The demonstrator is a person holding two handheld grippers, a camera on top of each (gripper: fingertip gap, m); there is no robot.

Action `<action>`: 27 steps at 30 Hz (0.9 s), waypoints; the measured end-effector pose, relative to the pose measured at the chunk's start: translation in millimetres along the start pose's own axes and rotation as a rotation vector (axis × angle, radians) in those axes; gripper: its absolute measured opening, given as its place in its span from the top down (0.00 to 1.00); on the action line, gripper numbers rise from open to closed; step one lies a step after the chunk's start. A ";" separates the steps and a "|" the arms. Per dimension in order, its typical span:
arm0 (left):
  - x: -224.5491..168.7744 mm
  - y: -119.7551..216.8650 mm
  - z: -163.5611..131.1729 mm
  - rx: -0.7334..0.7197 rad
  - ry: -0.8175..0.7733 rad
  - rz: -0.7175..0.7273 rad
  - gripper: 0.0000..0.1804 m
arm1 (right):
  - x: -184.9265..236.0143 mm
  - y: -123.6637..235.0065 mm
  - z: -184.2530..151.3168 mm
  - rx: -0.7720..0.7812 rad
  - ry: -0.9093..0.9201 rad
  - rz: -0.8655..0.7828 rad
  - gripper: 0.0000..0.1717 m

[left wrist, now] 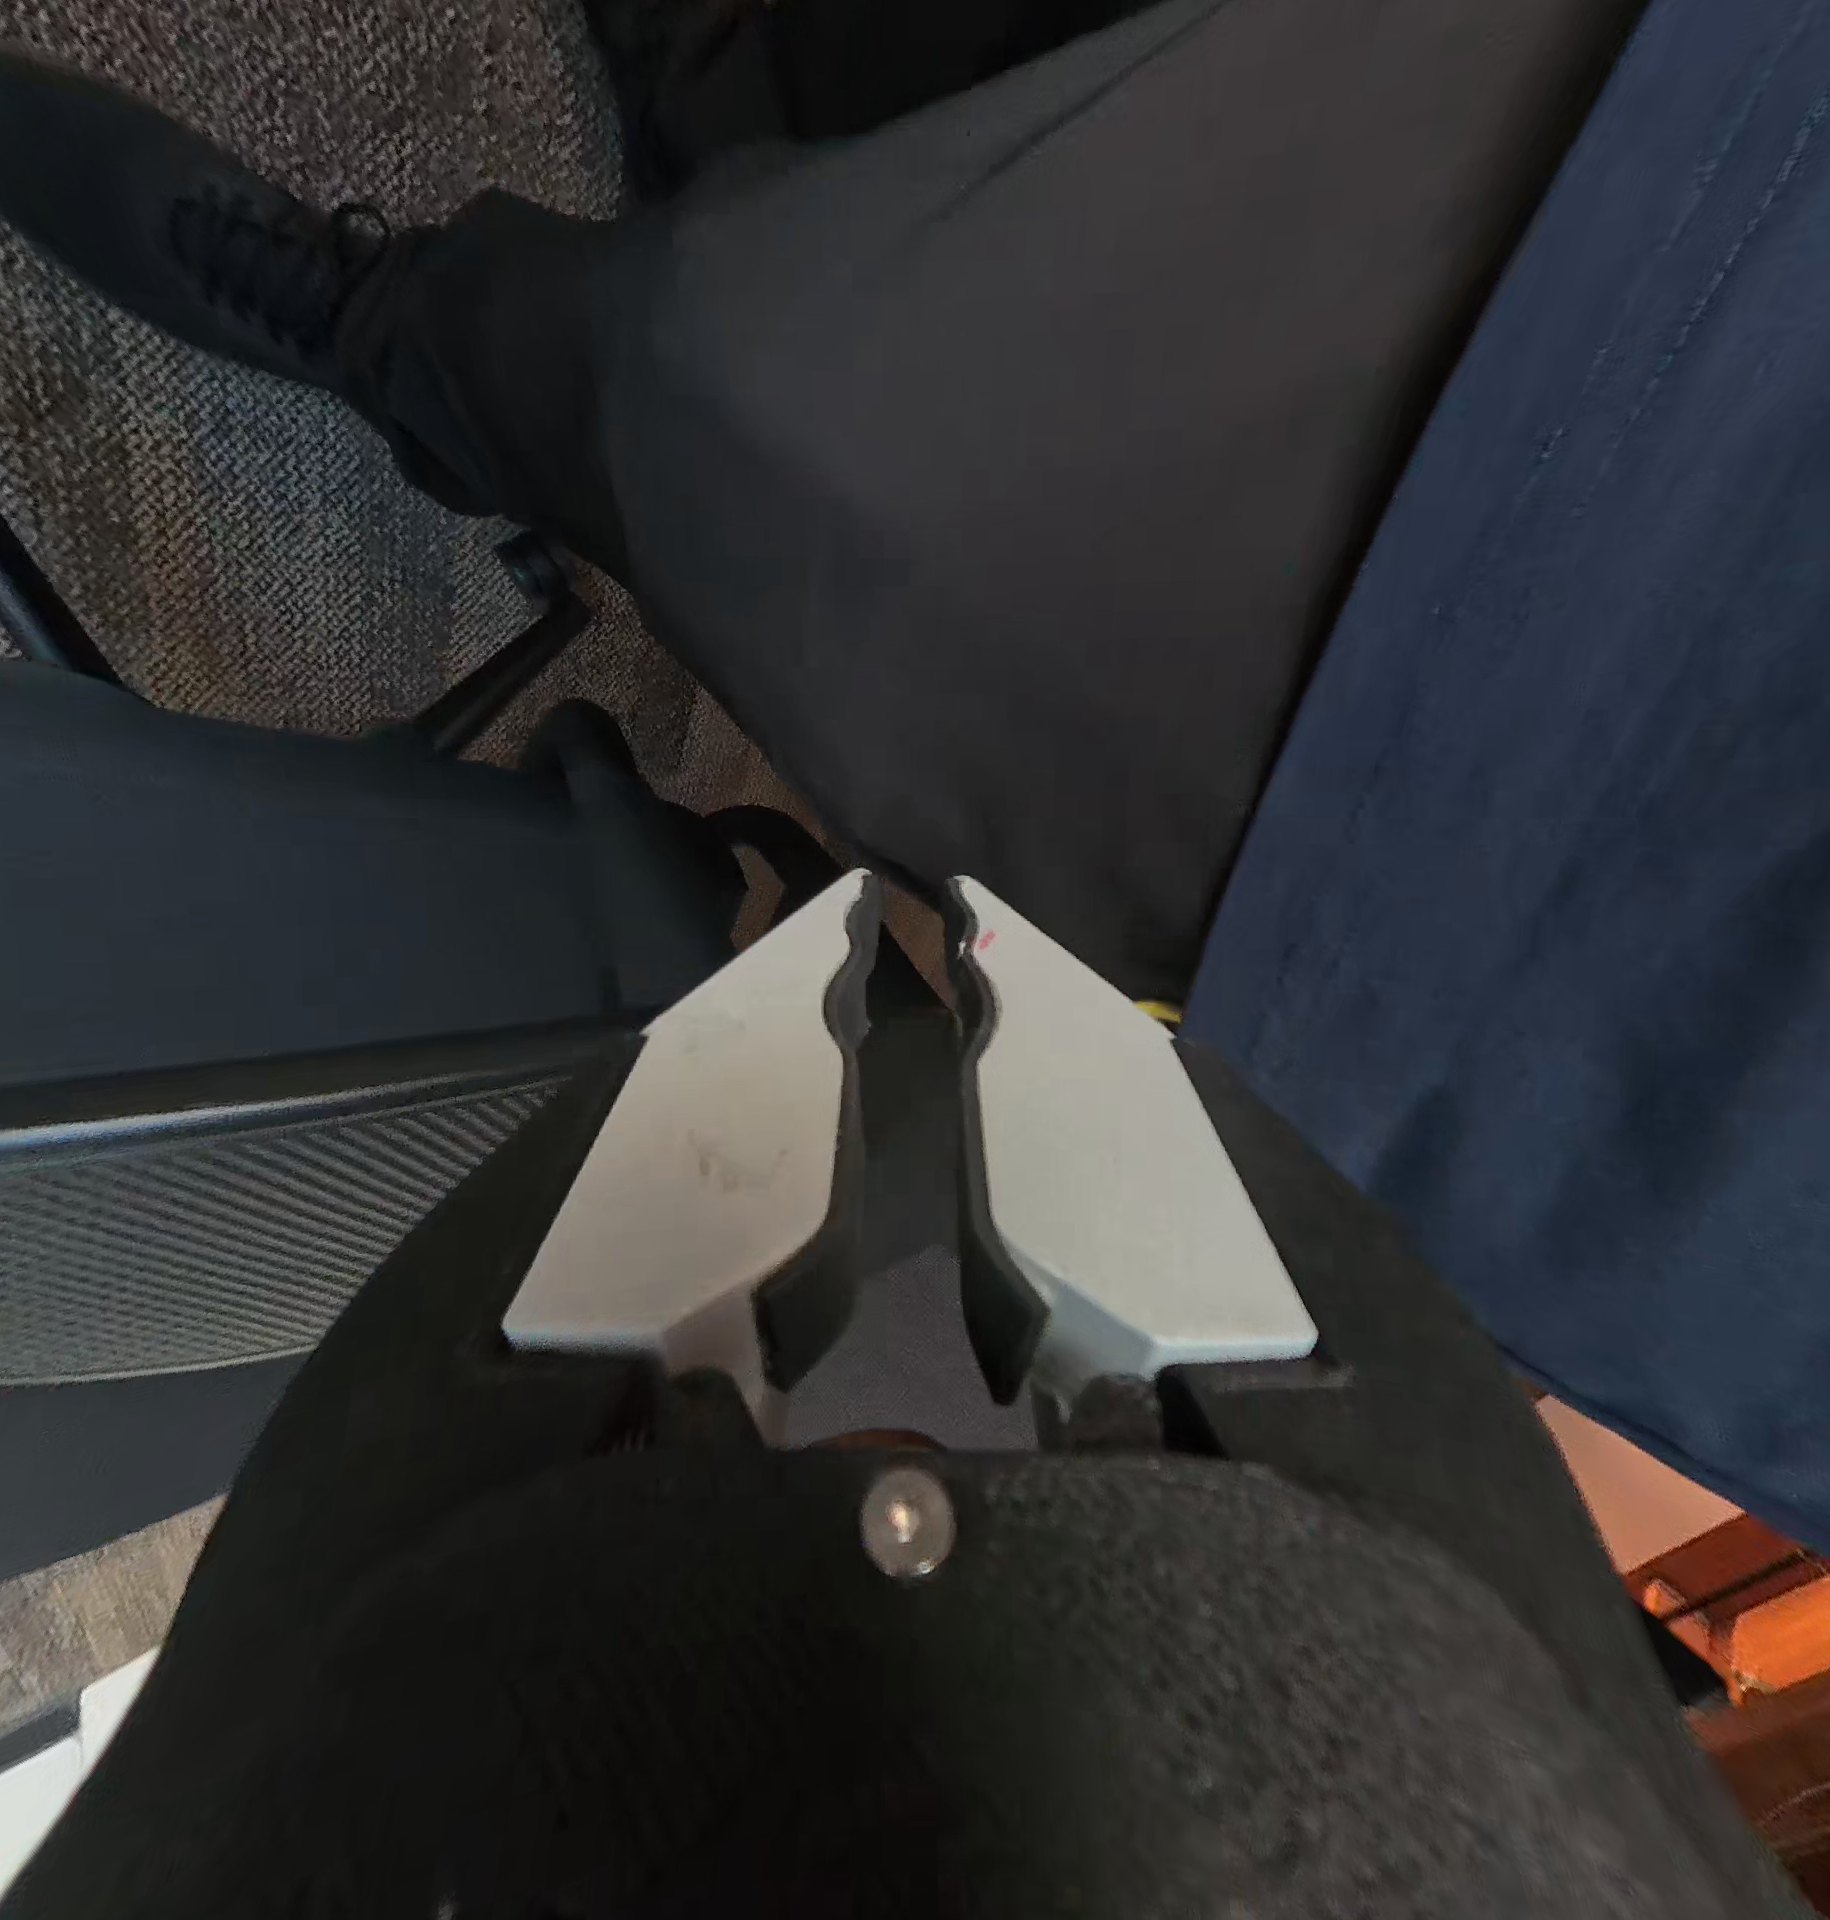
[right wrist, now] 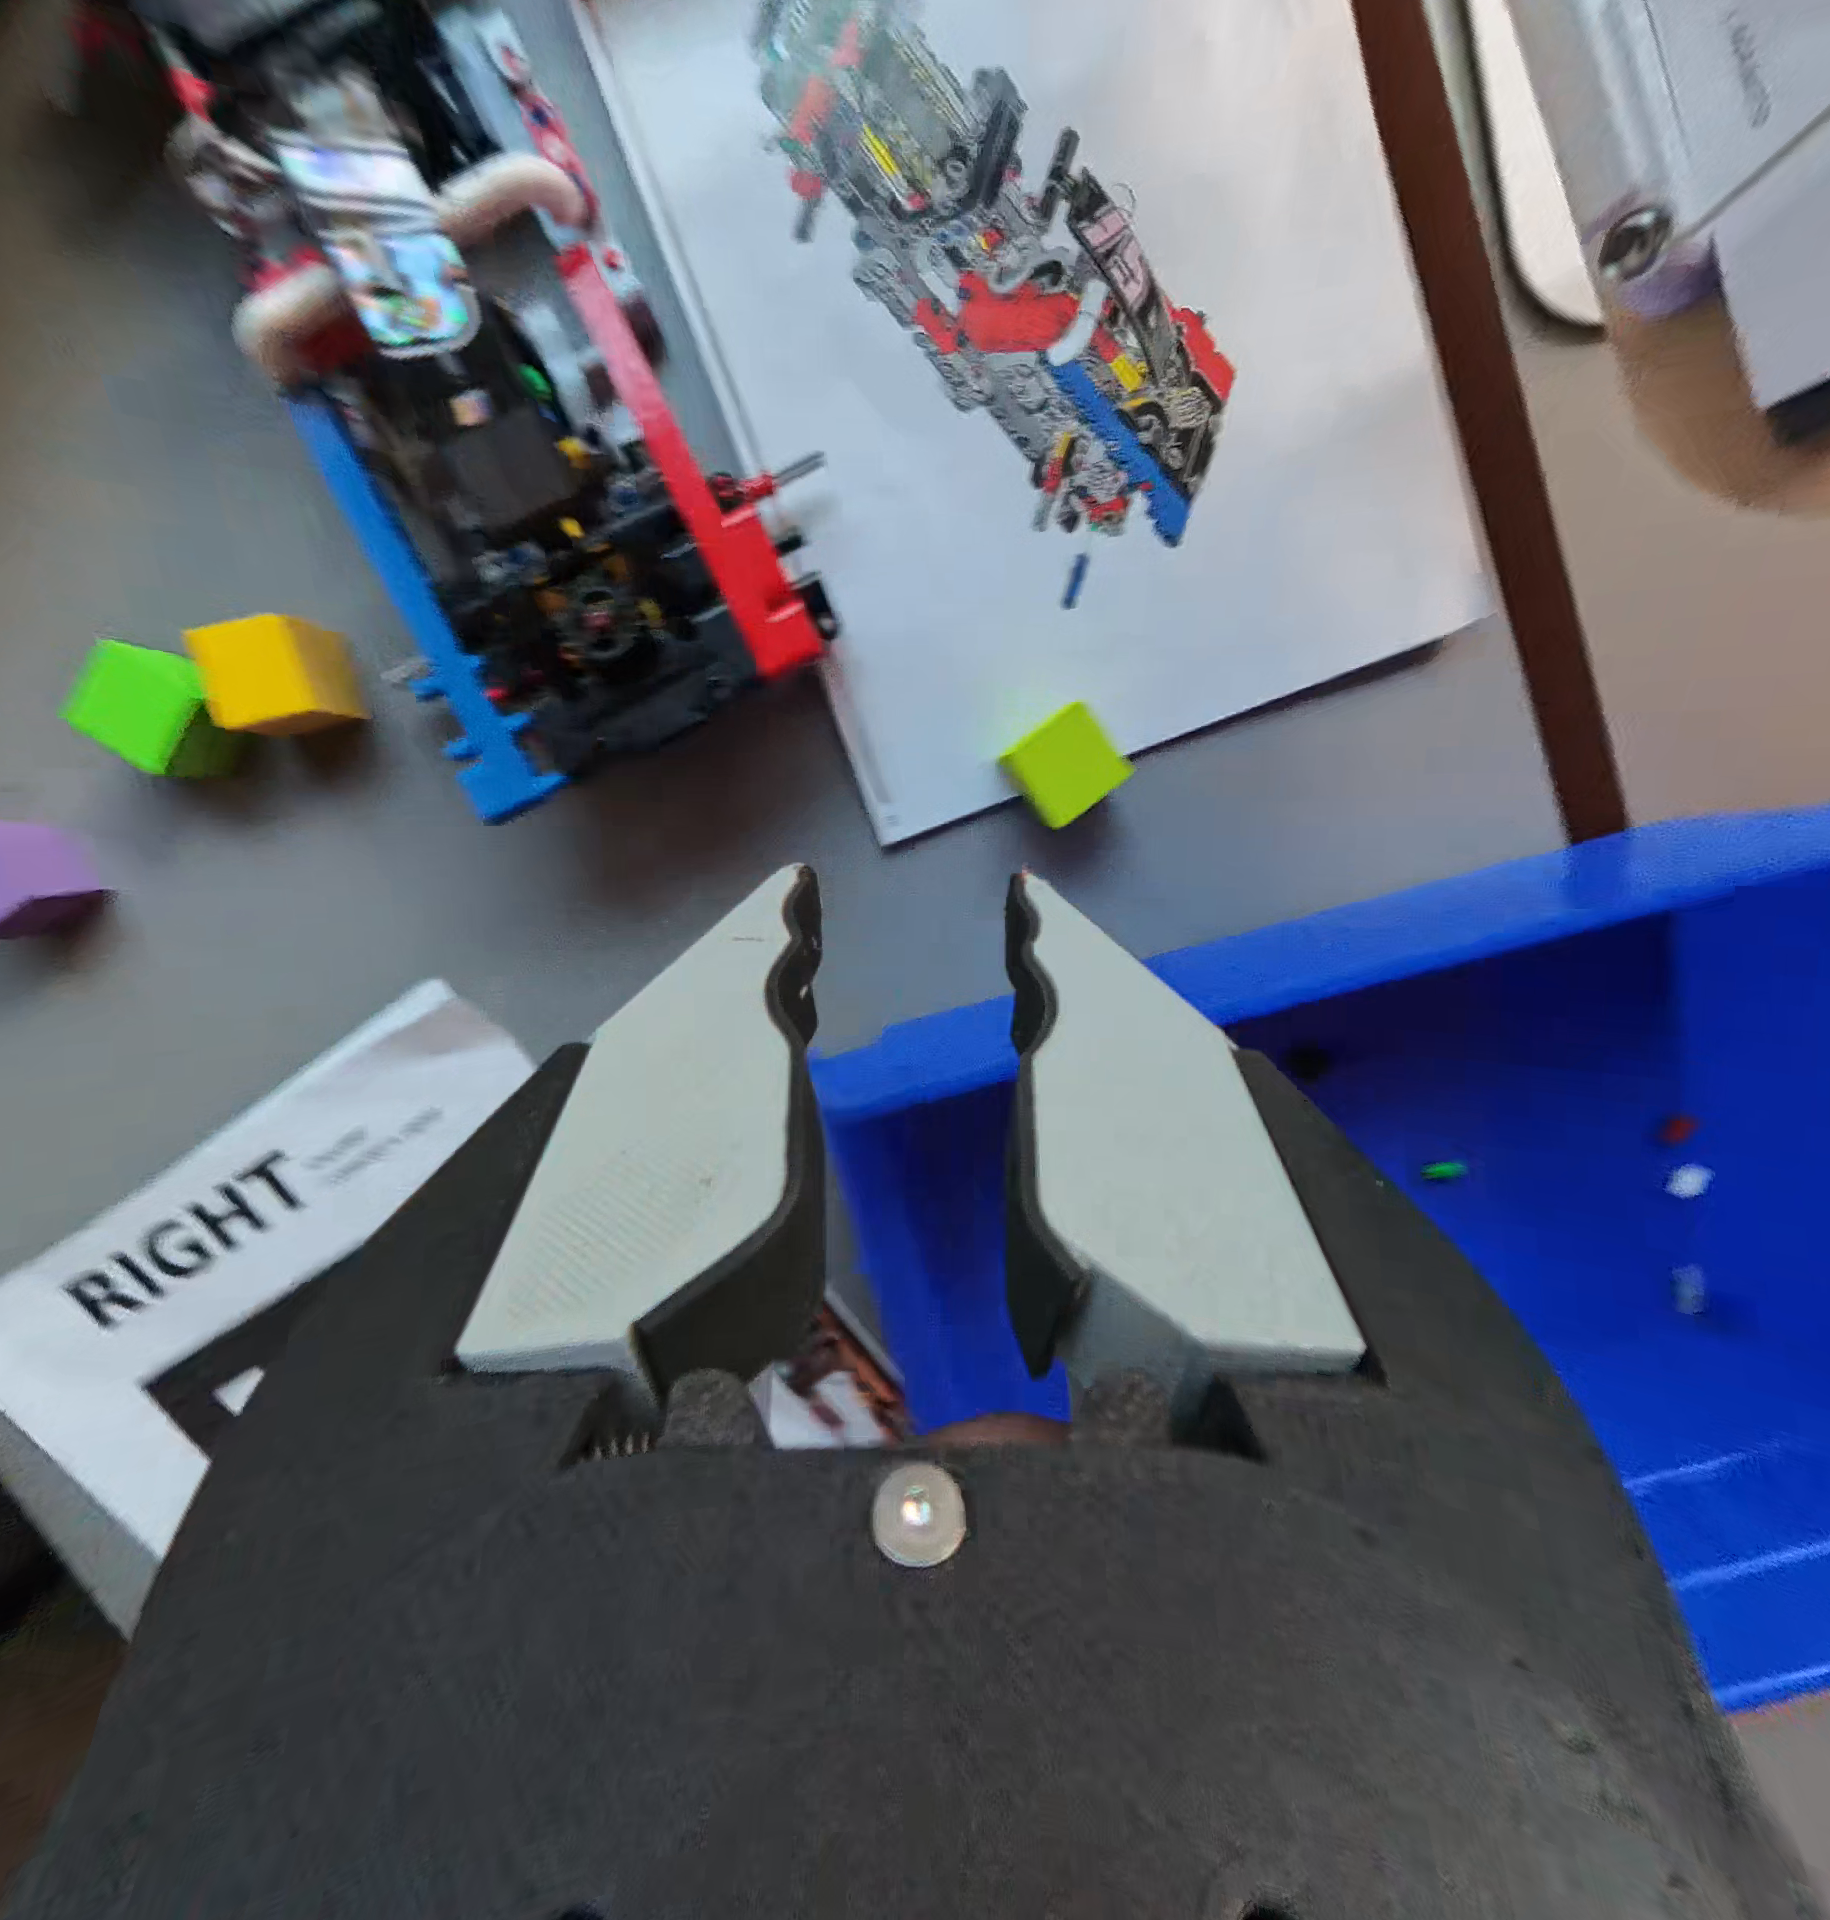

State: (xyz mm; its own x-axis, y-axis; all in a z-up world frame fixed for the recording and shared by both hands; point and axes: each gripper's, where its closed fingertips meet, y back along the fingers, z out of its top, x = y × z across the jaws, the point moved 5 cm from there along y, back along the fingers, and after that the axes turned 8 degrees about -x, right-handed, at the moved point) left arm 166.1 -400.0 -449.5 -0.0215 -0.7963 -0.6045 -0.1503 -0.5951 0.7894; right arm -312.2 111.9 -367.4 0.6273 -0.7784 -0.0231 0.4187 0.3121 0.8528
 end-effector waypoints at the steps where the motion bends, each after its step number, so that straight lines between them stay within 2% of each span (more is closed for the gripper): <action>1: -5.5 -1.1 -1.1 0.001 0.006 0.013 0.94 | -12.0 -8.3 6.9 0.057 0.046 0.017 0.80; 4: -24.2 -4.8 -0.6 -0.013 0.023 0.033 0.94 | -35.0 -41.6 15.6 0.262 0.223 0.048 0.82; 7: -41.1 -8.3 -1.3 -0.015 0.018 0.061 0.94 | -39.3 -73.1 10.2 0.459 0.330 0.108 0.80; 13: -59.2 -12.8 -14.7 -0.002 0.021 0.105 0.96 | -43.0 -102.4 -8.3 0.648 0.455 0.115 0.84; 15: -60.2 -13.9 -20.0 0.000 0.042 0.105 0.96 | -41.6 -101.6 -6.9 0.640 0.434 0.135 0.85; 17: -59.5 -15.2 -25.2 0.014 0.059 0.100 0.96 | -39.0 -92.9 3.0 0.605 0.328 0.153 0.85; 22: -49.5 -15.1 -28.5 0.063 0.043 0.103 0.96 | -13.2 -38.0 29.9 0.392 0.079 0.229 0.85; 24: -41.9 -13.0 -23.1 0.077 0.027 0.108 0.96 | 12.7 -14.3 25.8 0.318 0.015 0.286 0.85; 27: -27.6 -8.2 -6.7 0.076 0.001 0.130 0.97 | 60.3 4.0 0.9 0.259 -0.056 0.355 0.85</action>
State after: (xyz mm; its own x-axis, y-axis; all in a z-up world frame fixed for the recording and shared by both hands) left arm 174.5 -373.9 -438.6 -0.0450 -0.8662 -0.4976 -0.2208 -0.4772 0.8506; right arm -273.3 65.8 -365.0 0.6630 -0.6782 0.3169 0.0013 0.4244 0.9055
